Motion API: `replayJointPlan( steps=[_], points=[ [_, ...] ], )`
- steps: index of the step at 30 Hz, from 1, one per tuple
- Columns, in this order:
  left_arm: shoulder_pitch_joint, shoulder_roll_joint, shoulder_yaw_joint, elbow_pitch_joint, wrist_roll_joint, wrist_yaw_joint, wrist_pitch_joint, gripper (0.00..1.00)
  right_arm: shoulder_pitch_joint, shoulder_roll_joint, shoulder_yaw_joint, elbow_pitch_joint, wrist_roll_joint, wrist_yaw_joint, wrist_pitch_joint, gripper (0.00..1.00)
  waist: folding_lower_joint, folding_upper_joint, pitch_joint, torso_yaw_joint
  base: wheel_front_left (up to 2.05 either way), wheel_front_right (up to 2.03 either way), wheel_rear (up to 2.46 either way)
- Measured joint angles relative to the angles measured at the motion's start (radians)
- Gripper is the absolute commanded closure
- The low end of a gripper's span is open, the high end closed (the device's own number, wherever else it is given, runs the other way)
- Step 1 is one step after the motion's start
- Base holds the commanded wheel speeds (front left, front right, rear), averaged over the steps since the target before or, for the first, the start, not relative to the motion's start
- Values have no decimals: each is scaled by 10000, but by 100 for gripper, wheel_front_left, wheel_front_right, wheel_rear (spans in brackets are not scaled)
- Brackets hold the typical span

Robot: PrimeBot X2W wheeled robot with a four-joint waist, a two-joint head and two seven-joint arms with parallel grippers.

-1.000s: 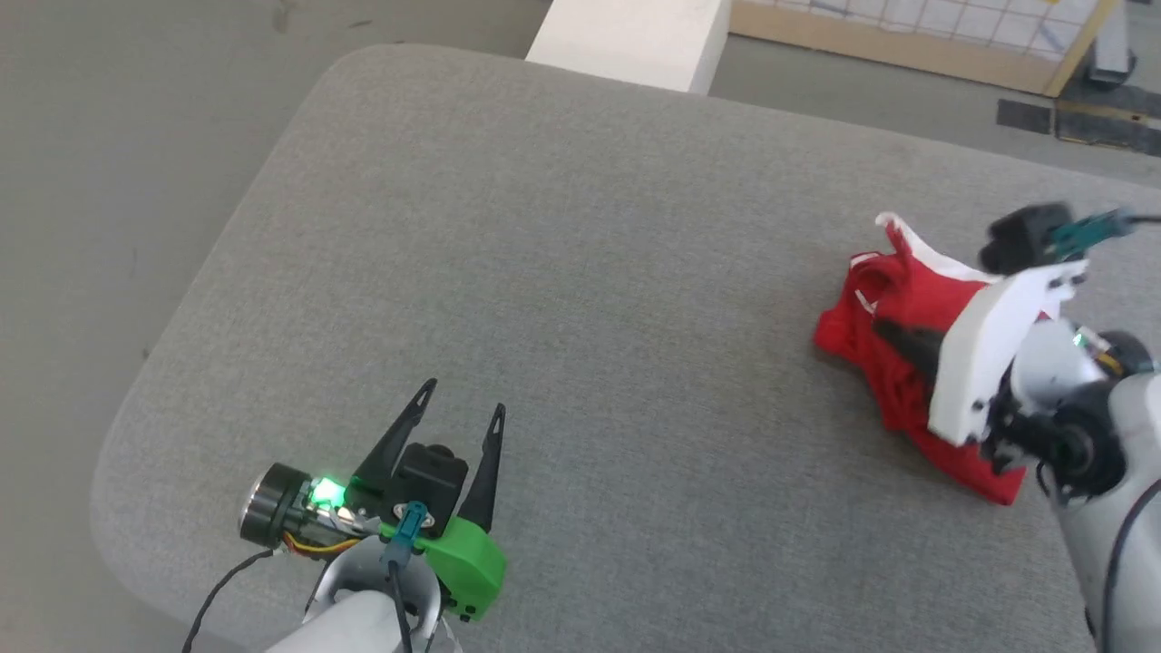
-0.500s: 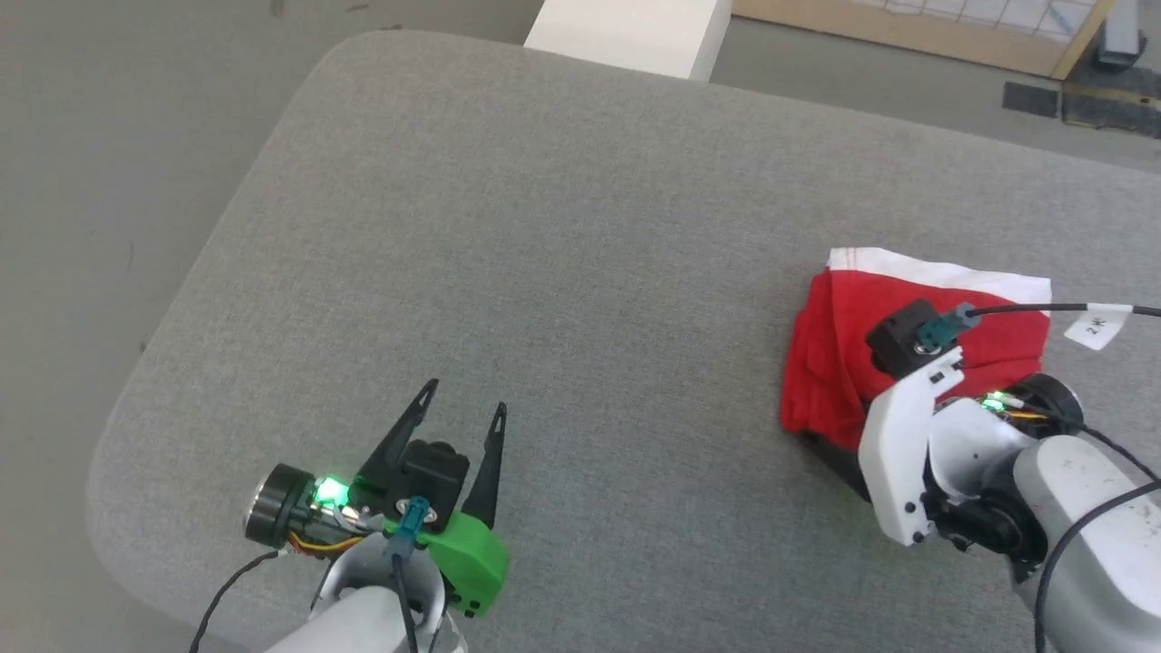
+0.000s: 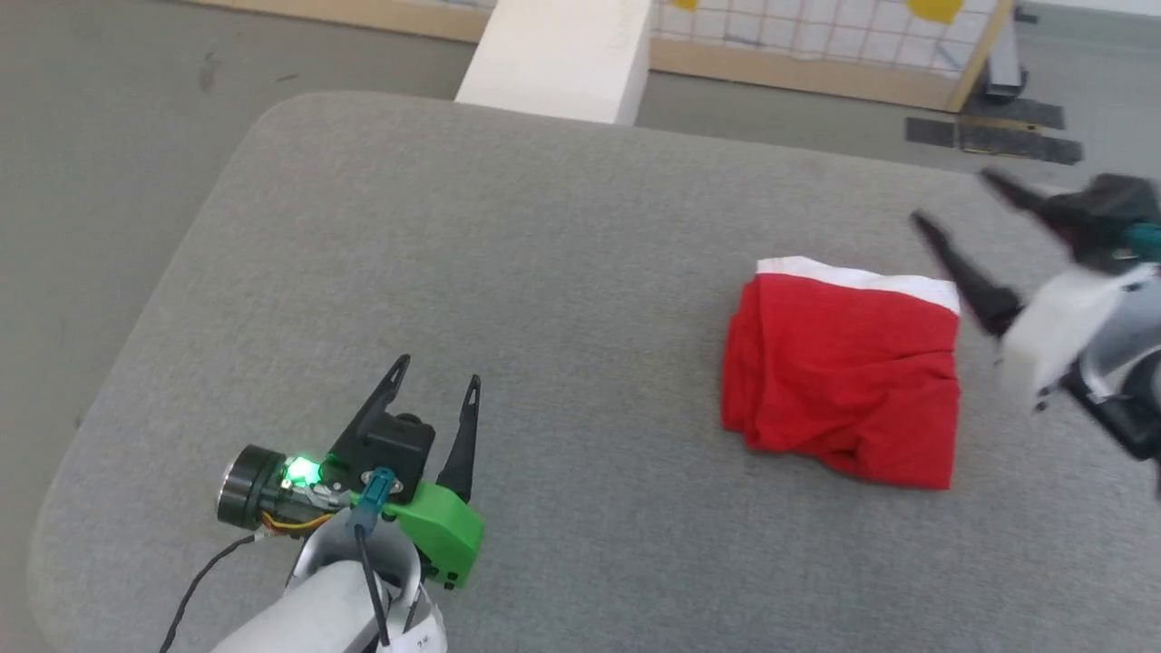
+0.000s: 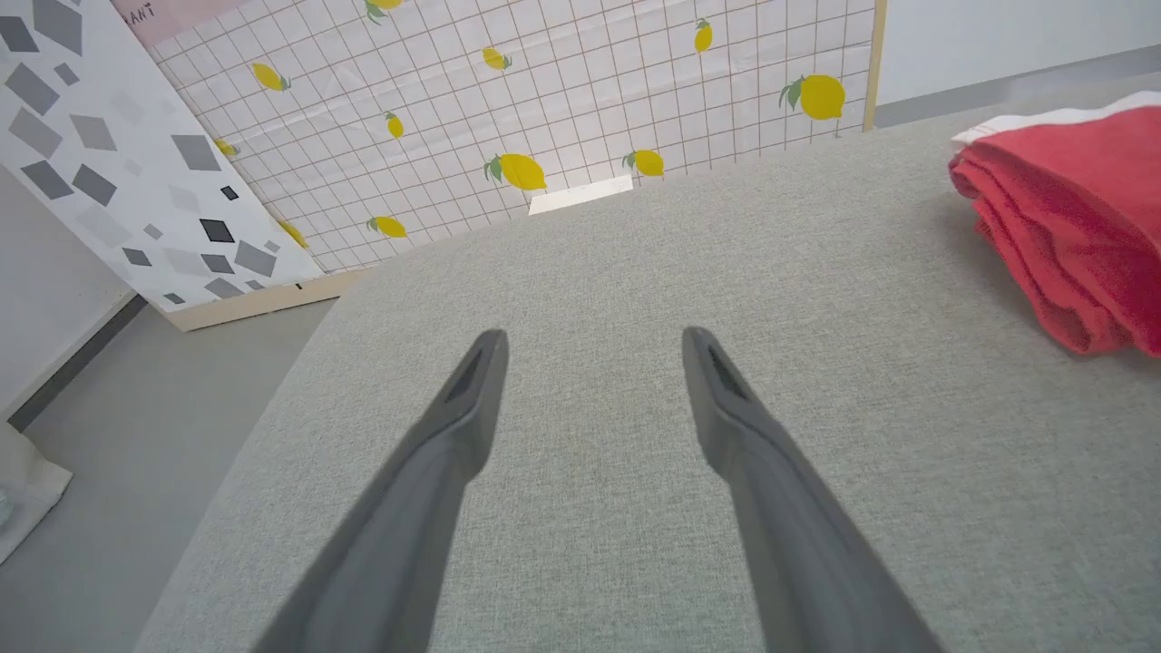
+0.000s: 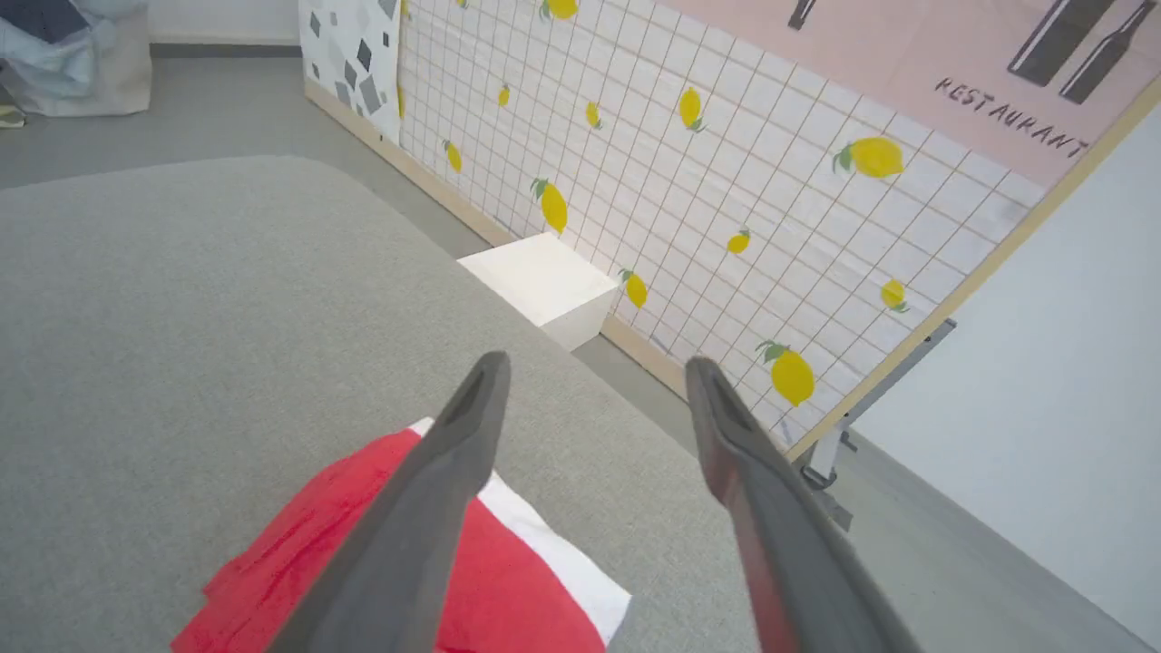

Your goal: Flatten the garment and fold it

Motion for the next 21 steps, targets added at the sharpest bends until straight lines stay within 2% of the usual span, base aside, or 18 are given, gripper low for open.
replayJointPlan(
  steps=[5,9,16,21],
  points=[
    [6,40,171,-146,-180,-4,-77,0,535,-115,-1429,113,-637,0,-1469,0,0,0,-146,-439,0,0,0],
    [32,134,320,-301,-280,59,-90,0,1641,270,-2792,17,-859,0,-2046,0,0,0,-215,-755,0,0,0],
    [390,424,700,-579,-709,286,-265,0,3944,2063,-4702,-920,-1237,0,-2169,0,0,0,-301,-1275,0,0,0],
    [590,610,817,-727,-761,416,-380,0,5056,3438,-5542,-1839,-1787,0,-2184,0,0,0,-292,-1472,0,0,0]
  ],
)
